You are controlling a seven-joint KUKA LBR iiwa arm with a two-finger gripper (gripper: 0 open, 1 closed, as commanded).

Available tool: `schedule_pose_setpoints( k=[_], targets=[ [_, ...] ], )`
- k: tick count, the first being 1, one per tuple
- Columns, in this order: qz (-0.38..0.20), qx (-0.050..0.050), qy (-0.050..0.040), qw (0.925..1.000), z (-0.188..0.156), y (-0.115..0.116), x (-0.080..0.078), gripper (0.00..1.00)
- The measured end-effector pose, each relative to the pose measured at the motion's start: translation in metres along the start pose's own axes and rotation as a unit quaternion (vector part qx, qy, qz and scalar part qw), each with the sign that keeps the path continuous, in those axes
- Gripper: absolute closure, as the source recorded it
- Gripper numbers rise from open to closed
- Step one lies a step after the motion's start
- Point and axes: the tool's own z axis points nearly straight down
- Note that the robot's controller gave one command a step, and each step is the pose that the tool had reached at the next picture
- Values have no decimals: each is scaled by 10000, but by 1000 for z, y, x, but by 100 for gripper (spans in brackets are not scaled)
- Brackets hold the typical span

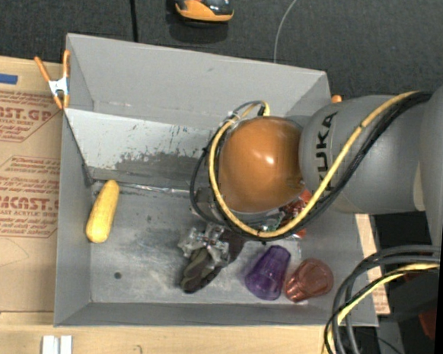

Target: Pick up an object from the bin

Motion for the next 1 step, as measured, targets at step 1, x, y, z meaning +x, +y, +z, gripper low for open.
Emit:
schedule_pose_setpoints(
  k=[1],
  targets=[
    [3, 3, -4, 10000, -23, 0, 0, 100]
  ],
)
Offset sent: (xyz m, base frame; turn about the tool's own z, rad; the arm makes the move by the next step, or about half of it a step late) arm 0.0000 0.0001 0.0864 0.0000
